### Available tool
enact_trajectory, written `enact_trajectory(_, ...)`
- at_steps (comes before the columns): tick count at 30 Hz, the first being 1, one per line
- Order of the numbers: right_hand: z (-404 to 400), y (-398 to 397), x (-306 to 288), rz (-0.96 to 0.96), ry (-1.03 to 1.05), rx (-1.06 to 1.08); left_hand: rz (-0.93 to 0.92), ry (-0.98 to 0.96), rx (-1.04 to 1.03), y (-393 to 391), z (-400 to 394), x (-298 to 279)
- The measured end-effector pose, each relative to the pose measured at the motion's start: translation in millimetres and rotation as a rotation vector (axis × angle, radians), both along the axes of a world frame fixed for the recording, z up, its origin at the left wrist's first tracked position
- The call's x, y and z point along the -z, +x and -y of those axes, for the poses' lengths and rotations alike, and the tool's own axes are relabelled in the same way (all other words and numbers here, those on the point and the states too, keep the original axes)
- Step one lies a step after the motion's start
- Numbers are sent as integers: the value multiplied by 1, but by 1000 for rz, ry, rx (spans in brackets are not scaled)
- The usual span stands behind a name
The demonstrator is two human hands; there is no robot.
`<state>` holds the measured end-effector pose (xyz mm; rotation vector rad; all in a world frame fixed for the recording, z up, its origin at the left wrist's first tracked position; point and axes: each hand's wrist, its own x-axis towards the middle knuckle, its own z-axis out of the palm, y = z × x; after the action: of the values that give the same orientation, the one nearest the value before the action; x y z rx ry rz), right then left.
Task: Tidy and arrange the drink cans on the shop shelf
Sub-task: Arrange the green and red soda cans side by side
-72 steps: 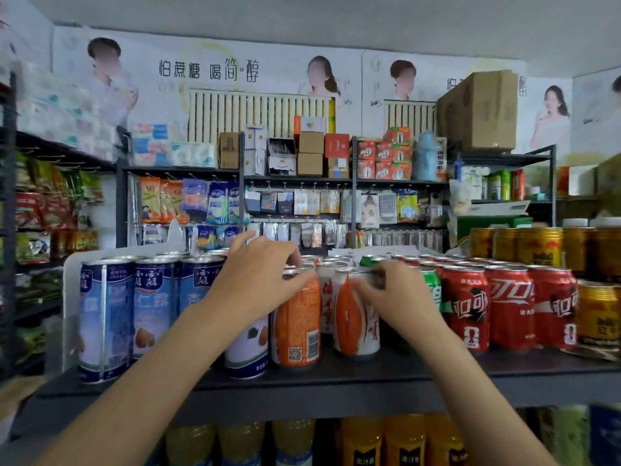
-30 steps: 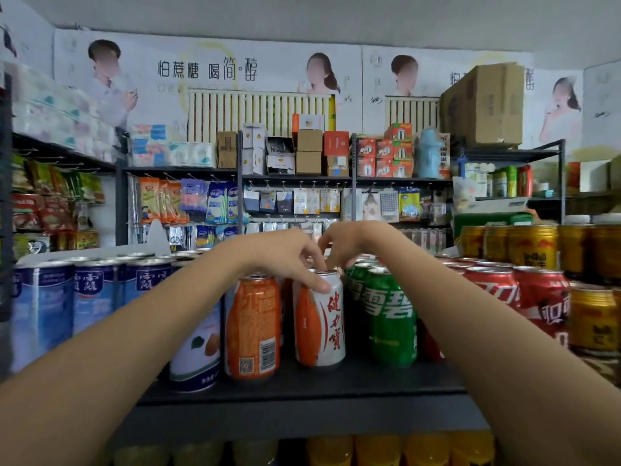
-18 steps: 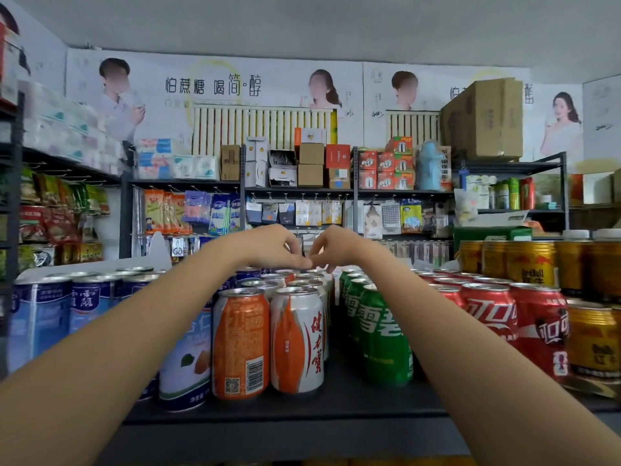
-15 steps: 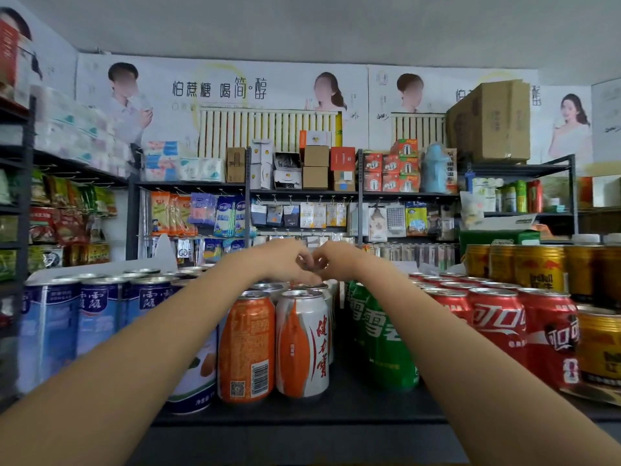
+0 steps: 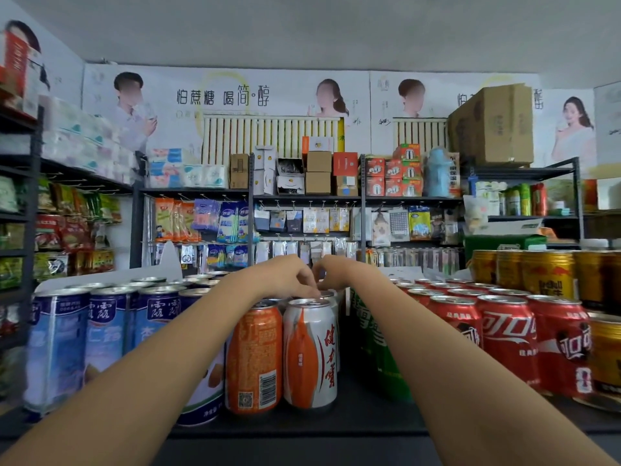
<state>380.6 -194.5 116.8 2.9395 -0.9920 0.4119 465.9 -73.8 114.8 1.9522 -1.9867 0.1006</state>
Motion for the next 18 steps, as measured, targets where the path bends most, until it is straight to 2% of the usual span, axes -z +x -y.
enact_trajectory(6, 3, -14, -8, 26, 65, 15, 106, -61, -43, 10, 2, 1)
enact_trajectory(11, 7, -26, -5, 88, 132, 8, 117, -74, -45, 12, 4, 1)
enact_trajectory(18, 9, -22, -3, 110, 123, 47, 150, -47, -53, 8, 6, 0)
